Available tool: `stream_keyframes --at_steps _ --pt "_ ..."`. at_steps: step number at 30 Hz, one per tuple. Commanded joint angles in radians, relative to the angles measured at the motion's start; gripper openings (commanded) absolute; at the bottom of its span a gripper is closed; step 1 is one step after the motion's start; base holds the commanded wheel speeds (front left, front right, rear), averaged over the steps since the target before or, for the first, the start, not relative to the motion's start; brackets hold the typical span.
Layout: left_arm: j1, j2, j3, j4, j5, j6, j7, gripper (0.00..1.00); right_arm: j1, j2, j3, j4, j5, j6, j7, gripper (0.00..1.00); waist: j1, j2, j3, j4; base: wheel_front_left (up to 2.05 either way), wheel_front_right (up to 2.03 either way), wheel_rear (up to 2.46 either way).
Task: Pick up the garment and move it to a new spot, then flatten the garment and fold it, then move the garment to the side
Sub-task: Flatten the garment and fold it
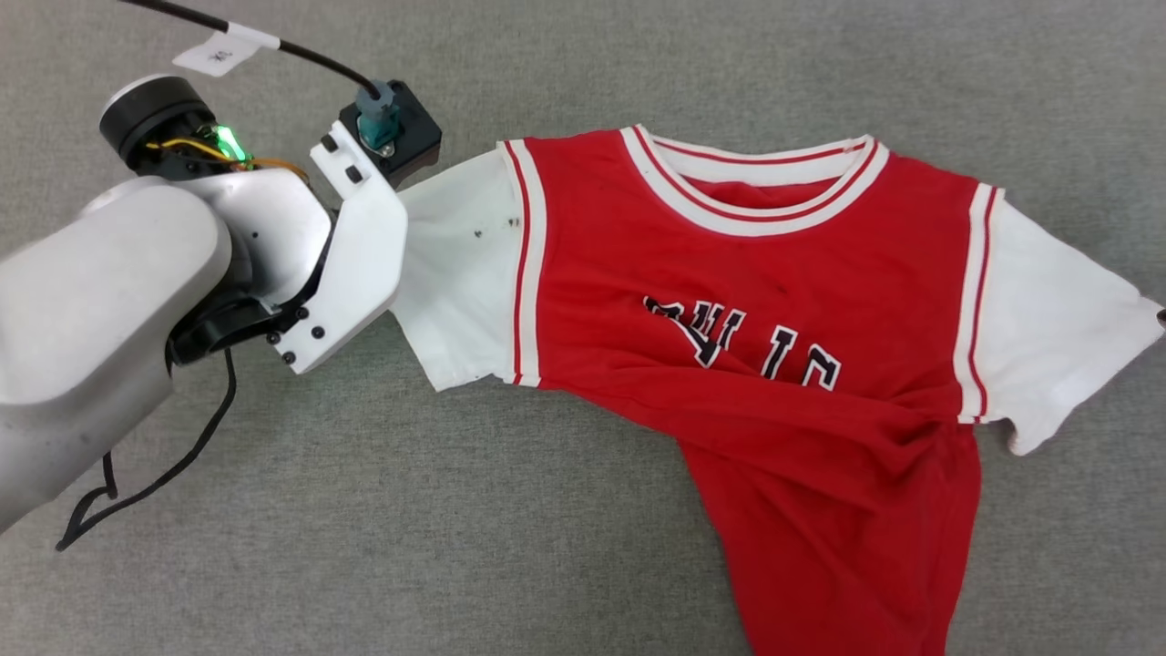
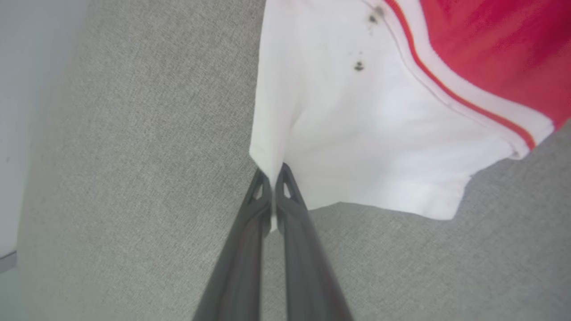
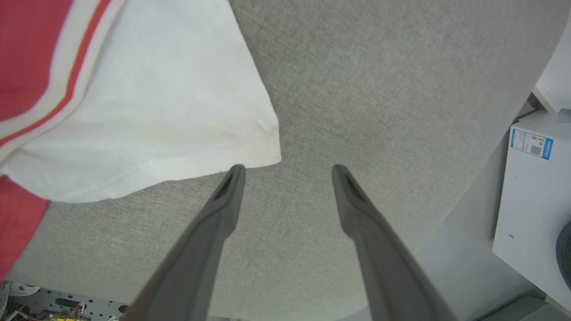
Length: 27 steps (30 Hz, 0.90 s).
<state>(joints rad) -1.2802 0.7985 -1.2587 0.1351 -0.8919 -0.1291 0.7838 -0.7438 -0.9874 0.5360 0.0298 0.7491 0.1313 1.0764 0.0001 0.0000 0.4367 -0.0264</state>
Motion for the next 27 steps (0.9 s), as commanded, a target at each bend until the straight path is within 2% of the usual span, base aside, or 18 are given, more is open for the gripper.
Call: stream_keyframes --at_steps 1,8,16,17,18,27 --pt "-0.017 -0.008 -0.006 -0.001 0.006 0.001 -0.007 0.00 -0.022 0.015 0.007 0.022 0.008 -0.001 0.010 1.00 -0.0001 0.0000 0.027 0.016 0.00 0.00 0.00" --pt "-0.046 -0.020 -0.014 -0.008 0.011 0.001 -0.021 0.00 0.007 0.080 0.020 0.138 0.041 -0.001 -0.012 1.00 -0.0001 0.0000 0.086 0.040 0.00 0.00 0.00" --pt "-0.061 -0.019 -0.020 -0.001 0.011 0.001 -0.029 0.00 0.082 0.130 0.099 0.177 0.105 0.001 -0.062 1.00 -0.0001 0.0000 0.104 0.039 0.00 0.00 0.00" --pt "-0.059 -0.018 -0.020 0.002 0.011 0.001 -0.031 0.00 0.075 0.130 0.099 0.175 0.103 0.001 -0.082 0.25 -0.0001 0.0000 0.102 0.037 0.00 0.00 0.00" --pt "-0.056 -0.017 -0.021 0.005 0.010 0.001 -0.034 0.00 0.068 0.132 0.098 0.178 0.111 0.001 -0.096 0.00 -0.0001 0.0000 0.098 0.036 0.00 0.00 0.00" --pt "0.002 -0.037 -0.021 0.044 0.005 0.001 -0.143 0.00 -0.054 0.097 0.062 0.191 0.097 -0.001 -0.282 0.00 -0.0001 0.0000 -0.020 0.023 0.00 0.00 0.00"
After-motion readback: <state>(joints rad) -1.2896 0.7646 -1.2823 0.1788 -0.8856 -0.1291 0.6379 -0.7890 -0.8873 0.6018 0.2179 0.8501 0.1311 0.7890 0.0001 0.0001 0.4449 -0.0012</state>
